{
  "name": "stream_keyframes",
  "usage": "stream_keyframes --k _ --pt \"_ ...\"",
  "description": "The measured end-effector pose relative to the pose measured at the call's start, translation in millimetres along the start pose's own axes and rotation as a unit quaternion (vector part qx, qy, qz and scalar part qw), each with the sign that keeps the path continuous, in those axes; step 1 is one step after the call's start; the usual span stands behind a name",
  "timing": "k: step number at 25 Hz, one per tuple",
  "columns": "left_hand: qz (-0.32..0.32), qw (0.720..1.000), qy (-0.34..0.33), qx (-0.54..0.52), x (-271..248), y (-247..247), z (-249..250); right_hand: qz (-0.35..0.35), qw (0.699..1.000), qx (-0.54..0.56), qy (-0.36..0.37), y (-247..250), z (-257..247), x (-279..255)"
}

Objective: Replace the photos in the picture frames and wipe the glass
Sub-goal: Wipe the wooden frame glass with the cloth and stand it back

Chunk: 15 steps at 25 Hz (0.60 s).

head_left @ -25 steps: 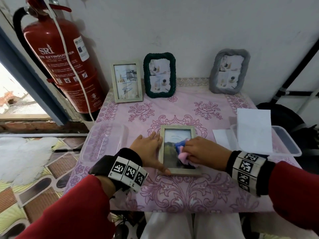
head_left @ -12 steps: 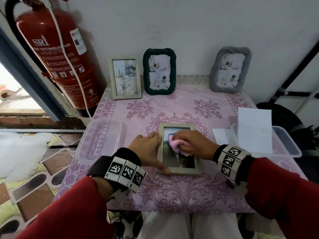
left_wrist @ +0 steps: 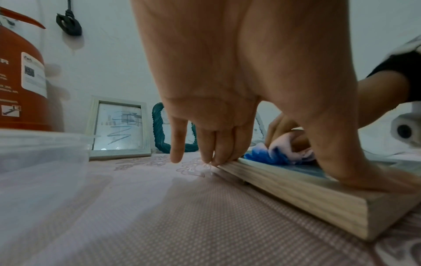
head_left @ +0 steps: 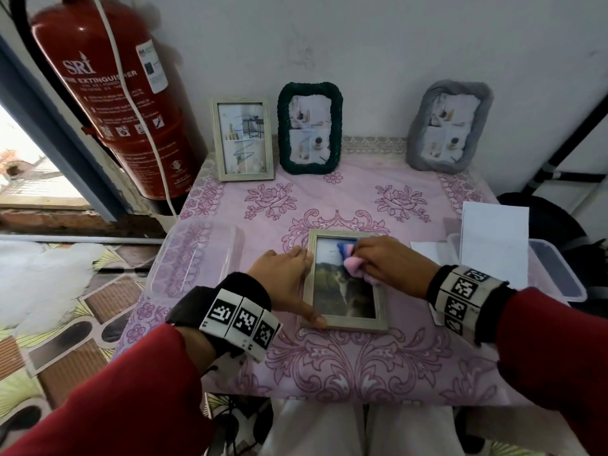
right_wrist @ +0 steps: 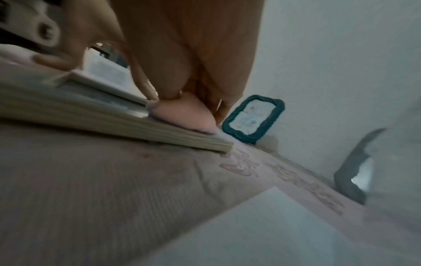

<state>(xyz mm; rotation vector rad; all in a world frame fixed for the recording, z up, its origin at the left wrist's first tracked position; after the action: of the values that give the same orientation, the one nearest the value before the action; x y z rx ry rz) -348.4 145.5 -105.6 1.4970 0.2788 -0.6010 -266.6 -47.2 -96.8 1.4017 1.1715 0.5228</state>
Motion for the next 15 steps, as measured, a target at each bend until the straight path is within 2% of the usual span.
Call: stream_keyframes --k 3,8,15 --pt "0.004 1.0 -0.002 -0.007 1.0 -2.1 -0.6 0.033 0.995 0.096 -0.02 -0.5 4.1 18.8" --pt "0.009 1.0 0.006 0.001 1.3 -2.2 0.2 0.059 0.986 0.152 0.027 -11.7 -7.8 26.8" --pt "0.002 1.0 0.008 -0.021 -3.0 -3.5 -0.4 -0.006 0.986 0.141 0.091 -22.9 -34.0 -7.8"
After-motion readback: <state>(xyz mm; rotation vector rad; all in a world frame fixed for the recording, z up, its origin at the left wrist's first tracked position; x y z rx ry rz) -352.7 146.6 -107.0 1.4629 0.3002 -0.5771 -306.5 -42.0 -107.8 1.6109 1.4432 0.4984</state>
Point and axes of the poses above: each hand's wrist, its own x-axis towards the middle knuckle, its own y-axis out of the back of the hand, z = x × y, the point moved 1 cm from there along x, towards the middle knuckle, and after that the axes turned 14 degrees about -z, right-handed, at the moved point
